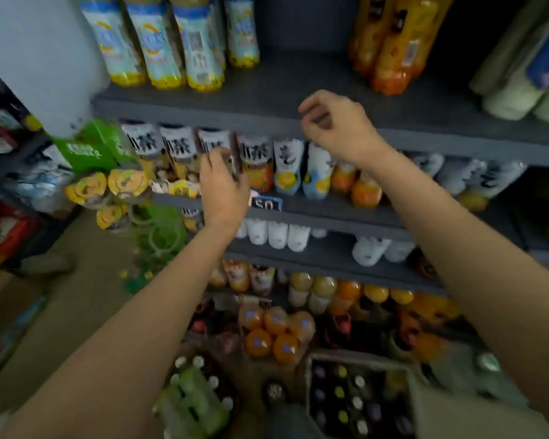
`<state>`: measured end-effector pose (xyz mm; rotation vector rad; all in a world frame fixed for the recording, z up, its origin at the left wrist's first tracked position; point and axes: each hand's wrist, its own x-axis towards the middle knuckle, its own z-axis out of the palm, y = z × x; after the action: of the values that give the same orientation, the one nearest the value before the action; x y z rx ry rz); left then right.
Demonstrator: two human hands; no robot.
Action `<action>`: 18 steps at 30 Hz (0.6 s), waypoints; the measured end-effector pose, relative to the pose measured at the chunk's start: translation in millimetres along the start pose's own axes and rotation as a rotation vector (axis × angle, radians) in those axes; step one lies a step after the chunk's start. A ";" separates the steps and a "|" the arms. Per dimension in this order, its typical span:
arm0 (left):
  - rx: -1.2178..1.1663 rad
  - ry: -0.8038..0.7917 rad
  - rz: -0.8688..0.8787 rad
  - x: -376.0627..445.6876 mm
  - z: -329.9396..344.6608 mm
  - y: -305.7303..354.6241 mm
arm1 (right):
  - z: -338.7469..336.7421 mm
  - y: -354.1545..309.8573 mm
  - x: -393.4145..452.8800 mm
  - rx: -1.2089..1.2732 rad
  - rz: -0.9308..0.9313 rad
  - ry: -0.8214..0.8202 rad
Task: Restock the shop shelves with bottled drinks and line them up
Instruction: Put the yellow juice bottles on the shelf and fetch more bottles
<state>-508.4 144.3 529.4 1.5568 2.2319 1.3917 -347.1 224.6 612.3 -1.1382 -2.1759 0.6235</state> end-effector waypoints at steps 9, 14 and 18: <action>0.098 -0.827 -0.387 -174.7 54.0 -73.1 | 37.6 104.1 -163.4 -0.223 0.336 -0.606; 0.132 -0.946 -0.493 -228.6 97.2 -71.1 | 54.7 193.6 -257.9 -0.302 0.528 -0.766; 0.222 -1.010 -0.504 -280.9 151.8 -61.3 | 66.6 279.9 -333.4 -0.358 0.661 -0.949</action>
<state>-337.5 14.9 285.0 1.1797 1.8909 0.1293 -84.8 81.2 289.0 -2.1076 -2.7213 1.2932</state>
